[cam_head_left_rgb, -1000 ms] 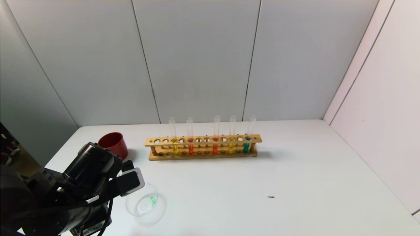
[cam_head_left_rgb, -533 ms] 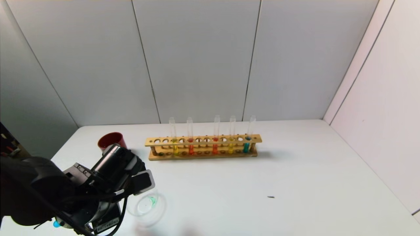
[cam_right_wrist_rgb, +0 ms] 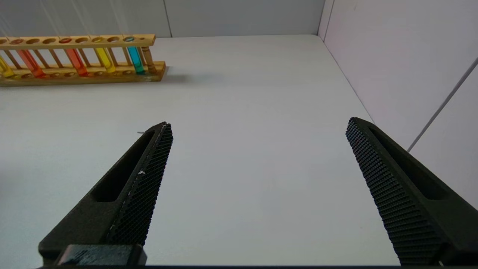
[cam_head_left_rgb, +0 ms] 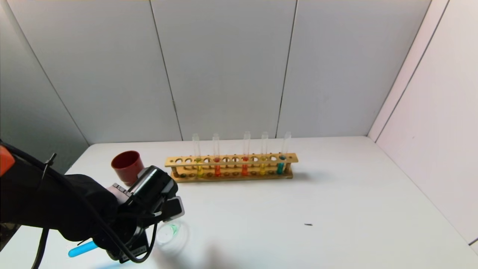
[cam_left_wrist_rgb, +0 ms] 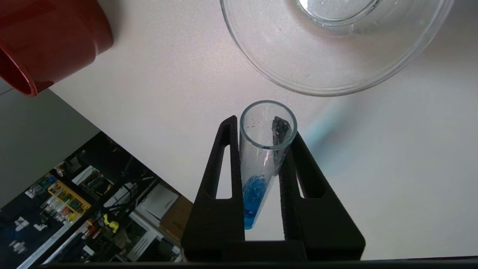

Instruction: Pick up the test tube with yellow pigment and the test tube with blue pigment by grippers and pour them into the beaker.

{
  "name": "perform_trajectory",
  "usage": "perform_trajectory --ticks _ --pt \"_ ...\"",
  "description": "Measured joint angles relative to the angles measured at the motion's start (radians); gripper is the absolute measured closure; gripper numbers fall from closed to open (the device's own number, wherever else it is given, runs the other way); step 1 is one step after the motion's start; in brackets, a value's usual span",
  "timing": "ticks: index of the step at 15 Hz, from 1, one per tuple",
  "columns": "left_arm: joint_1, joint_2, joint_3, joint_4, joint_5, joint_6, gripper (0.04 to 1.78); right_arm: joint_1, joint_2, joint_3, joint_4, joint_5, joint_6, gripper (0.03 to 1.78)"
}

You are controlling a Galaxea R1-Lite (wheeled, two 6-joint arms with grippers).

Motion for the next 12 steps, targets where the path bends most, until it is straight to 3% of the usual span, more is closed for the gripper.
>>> perform_trajectory --ticks 4,9,12 --pt "0.001 0.048 -0.037 0.029 0.024 0.009 1.50 0.000 0.000 0.000 0.000 0.000 0.000 0.11" --pt "-0.010 0.080 -0.174 0.274 0.058 0.010 1.50 0.000 0.000 0.000 0.000 0.000 0.000 0.11" --pt "-0.019 0.105 -0.212 0.316 0.087 0.017 1.50 0.000 0.000 0.000 0.000 0.000 0.000 0.11"
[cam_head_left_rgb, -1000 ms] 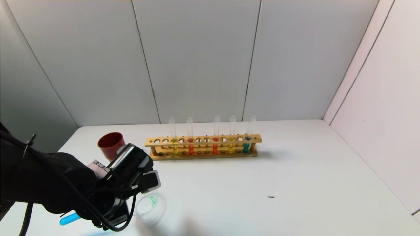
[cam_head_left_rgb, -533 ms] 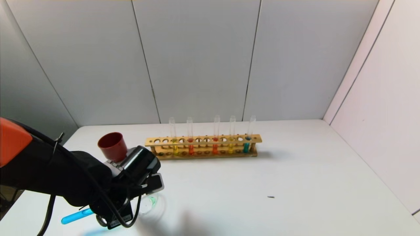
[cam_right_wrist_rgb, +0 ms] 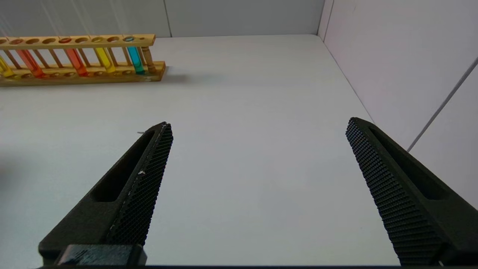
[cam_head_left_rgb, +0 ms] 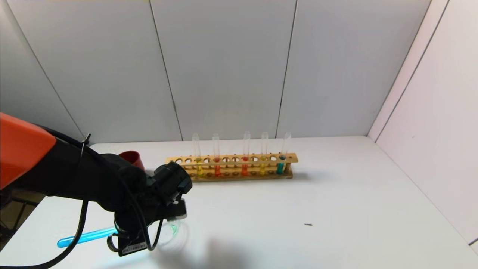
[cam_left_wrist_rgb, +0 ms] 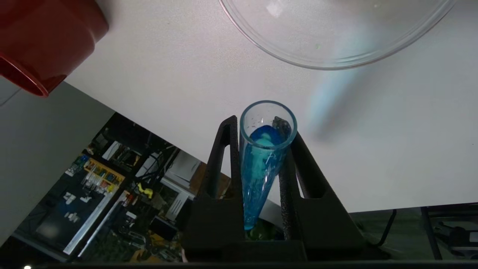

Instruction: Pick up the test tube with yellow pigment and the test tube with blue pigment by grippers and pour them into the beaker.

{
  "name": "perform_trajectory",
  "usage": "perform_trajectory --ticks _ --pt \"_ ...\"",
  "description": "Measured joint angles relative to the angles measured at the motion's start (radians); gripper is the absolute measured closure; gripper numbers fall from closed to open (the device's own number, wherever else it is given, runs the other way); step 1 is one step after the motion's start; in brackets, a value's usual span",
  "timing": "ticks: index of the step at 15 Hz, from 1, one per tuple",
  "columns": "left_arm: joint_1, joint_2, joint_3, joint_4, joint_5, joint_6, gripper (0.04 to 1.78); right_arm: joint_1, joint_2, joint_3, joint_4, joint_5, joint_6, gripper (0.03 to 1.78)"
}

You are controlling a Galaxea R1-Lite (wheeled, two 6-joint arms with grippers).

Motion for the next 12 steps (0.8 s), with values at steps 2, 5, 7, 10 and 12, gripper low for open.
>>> perform_trajectory --ticks 2,5,7,10,12 --pt "-0.002 0.017 -0.009 0.013 0.009 0.003 1.50 0.000 0.000 0.000 0.000 0.000 0.000 0.11" --pt "-0.005 0.033 -0.038 0.077 0.013 0.004 1.50 0.000 0.000 0.000 0.000 0.000 0.000 0.11" --pt "-0.005 0.040 -0.059 0.108 0.013 0.006 1.50 0.000 0.000 0.000 0.000 0.000 0.000 0.11" --pt "-0.005 0.049 -0.081 0.159 0.017 0.010 1.50 0.000 0.000 0.000 0.000 0.000 0.000 0.11" --pt "-0.006 0.055 -0.103 0.196 0.028 0.010 1.50 0.000 0.000 0.000 0.000 0.000 0.000 0.11"
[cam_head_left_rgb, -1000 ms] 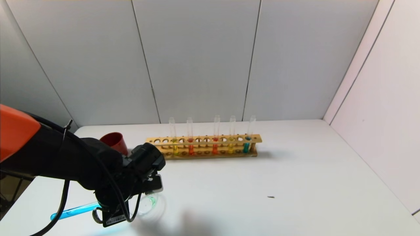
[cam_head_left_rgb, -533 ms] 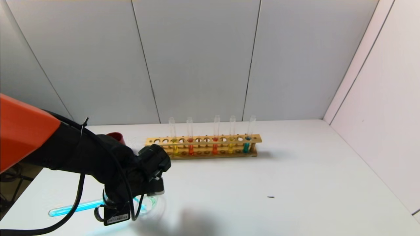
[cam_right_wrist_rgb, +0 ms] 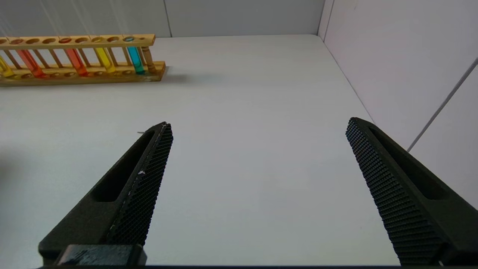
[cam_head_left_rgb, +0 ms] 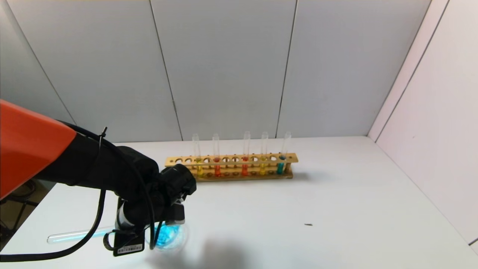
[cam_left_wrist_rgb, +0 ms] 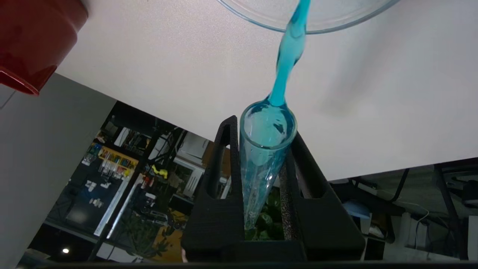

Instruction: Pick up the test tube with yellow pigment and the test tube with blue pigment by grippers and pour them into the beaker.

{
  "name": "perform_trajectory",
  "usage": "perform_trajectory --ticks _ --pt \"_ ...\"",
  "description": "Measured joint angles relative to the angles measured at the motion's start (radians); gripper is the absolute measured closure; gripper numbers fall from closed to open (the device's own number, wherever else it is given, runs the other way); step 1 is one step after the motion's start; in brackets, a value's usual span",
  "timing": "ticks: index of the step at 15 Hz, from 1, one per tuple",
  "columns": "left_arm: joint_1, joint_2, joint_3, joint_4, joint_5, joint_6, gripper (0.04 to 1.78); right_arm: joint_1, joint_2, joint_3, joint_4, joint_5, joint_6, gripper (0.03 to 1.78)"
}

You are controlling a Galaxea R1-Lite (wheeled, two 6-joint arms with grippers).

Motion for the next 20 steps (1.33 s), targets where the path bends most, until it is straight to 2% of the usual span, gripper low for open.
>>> perform_trajectory --ticks 4,8,11,15,20 --pt "-0.008 0.031 -0.065 0.080 0.027 0.001 1.50 0.000 0.000 0.000 0.000 0.000 0.000 0.11" --pt "-0.026 0.063 -0.085 0.081 0.033 0.000 1.50 0.000 0.000 0.000 0.000 0.000 0.000 0.11" --pt "-0.039 0.084 -0.100 0.085 0.077 0.002 1.50 0.000 0.000 0.000 0.000 0.000 0.000 0.11" --pt "-0.045 0.098 -0.145 0.177 0.082 0.006 1.50 0.000 0.000 0.000 0.000 0.000 0.000 0.11" --pt "-0.061 0.131 -0.178 0.197 0.083 0.005 1.50 0.000 0.000 0.000 0.000 0.000 0.000 0.11"
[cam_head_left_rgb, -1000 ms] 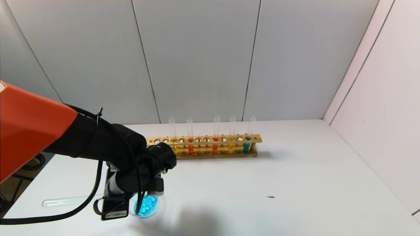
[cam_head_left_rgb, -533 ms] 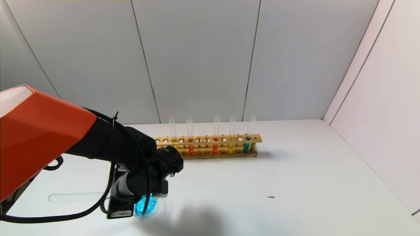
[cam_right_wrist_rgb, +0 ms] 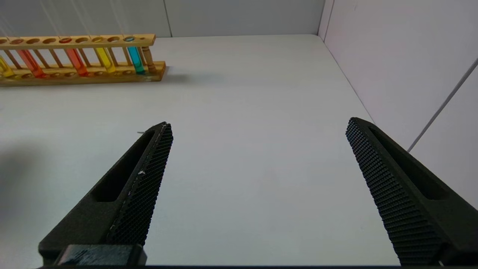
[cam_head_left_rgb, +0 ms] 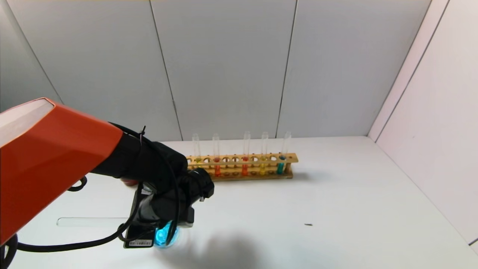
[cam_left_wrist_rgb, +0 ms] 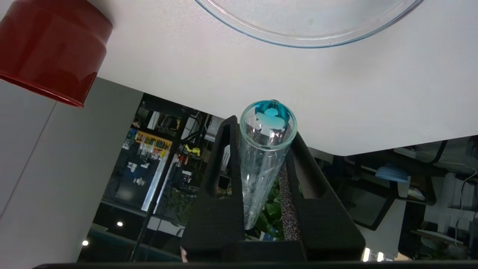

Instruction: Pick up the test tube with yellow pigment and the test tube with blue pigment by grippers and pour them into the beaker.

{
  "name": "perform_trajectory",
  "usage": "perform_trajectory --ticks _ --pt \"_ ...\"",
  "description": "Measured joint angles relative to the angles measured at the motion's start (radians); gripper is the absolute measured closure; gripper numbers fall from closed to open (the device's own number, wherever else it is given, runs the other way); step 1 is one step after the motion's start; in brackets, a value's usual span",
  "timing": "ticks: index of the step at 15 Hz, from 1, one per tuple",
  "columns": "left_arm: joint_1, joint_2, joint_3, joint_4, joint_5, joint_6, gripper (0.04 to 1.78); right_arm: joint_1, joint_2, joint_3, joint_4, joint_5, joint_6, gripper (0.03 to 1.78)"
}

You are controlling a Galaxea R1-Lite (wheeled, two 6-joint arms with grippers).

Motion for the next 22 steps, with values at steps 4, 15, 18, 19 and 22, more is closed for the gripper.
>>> perform_trajectory --ticks 4,15,18,19,22 --pt "-0.006 0.016 -0.016 0.009 0.000 -0.001 1.50 0.000 0.000 0.000 0.000 0.000 0.000 0.11" --pt "-0.014 0.029 -0.037 0.043 0.004 -0.010 1.50 0.000 0.000 0.000 0.000 0.000 0.000 0.11" --pt "-0.019 0.028 -0.043 0.043 0.003 -0.011 1.50 0.000 0.000 0.000 0.000 0.000 0.000 0.11" --pt "-0.019 0.025 -0.043 0.044 0.004 -0.011 1.50 0.000 0.000 0.000 0.000 0.000 0.000 0.11" --pt "-0.019 0.004 -0.040 0.056 0.004 -0.012 1.50 0.000 0.000 0.000 0.000 0.000 0.000 0.11"
